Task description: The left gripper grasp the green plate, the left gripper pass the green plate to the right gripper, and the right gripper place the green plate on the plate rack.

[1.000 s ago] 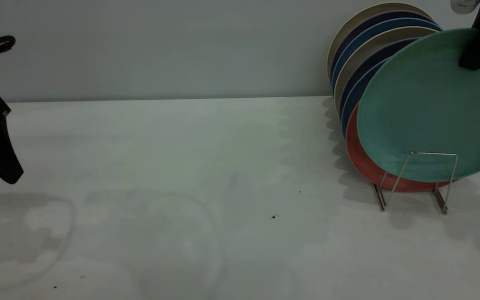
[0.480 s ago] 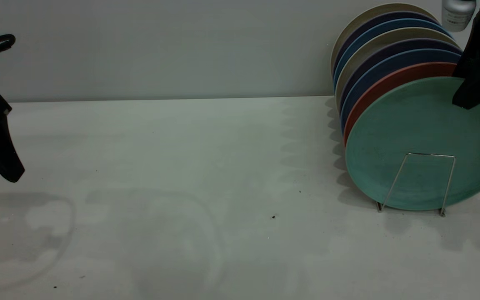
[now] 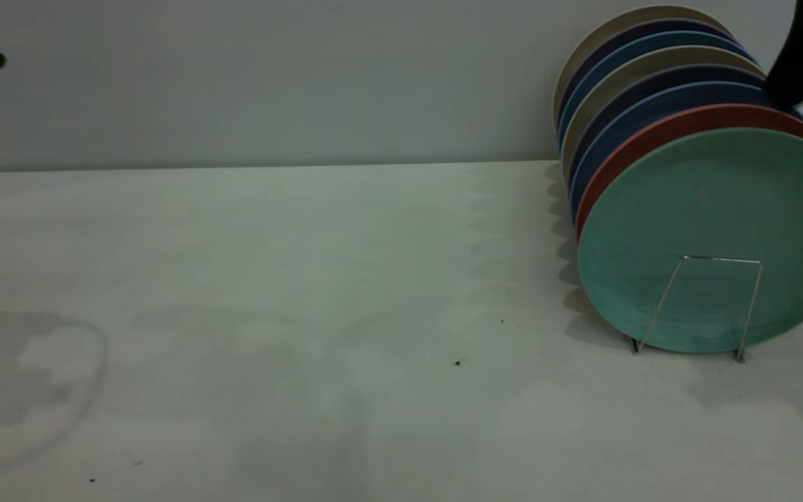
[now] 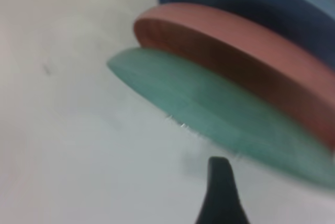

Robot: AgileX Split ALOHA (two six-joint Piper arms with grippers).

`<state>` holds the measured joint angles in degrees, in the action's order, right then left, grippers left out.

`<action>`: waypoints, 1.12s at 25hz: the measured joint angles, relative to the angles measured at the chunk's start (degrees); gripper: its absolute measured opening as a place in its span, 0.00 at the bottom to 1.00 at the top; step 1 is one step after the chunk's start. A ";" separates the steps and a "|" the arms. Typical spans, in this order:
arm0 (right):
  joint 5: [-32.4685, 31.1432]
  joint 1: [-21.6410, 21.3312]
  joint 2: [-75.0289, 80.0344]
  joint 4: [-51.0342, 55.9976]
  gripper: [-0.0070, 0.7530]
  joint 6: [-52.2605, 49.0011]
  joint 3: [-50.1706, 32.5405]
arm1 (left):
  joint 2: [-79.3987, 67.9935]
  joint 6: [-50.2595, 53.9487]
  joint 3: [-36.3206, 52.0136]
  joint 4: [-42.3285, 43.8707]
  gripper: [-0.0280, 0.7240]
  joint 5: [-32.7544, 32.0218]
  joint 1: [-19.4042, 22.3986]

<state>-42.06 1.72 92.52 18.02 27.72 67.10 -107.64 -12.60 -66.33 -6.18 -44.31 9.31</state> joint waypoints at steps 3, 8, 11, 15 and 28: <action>-6.19 -0.96 -1.64 -5.89 0.75 -16.84 0.00 | 1.38 1.86 -0.23 1.92 0.76 -3.07 0.00; -22.50 -1.13 -3.40 -15.61 0.71 -24.25 0.00 | 8.30 2.27 -0.05 1.92 0.76 -9.11 0.00; -26.75 -1.13 -6.09 -16.83 0.67 -24.39 -0.50 | 14.79 2.64 1.16 1.92 0.76 -12.43 0.00; -27.07 -1.13 -12.05 -15.94 0.63 -23.17 -5.46 | 25.98 3.06 5.39 1.28 0.76 -14.93 0.00; -28.41 -1.13 -45.59 -9.51 0.63 -17.27 -23.66 | 65.84 4.72 25.99 1.11 0.76 -17.54 0.00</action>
<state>-70.48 0.59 46.93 8.52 10.45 43.44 -41.80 -7.89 -40.34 -5.07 -61.85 9.31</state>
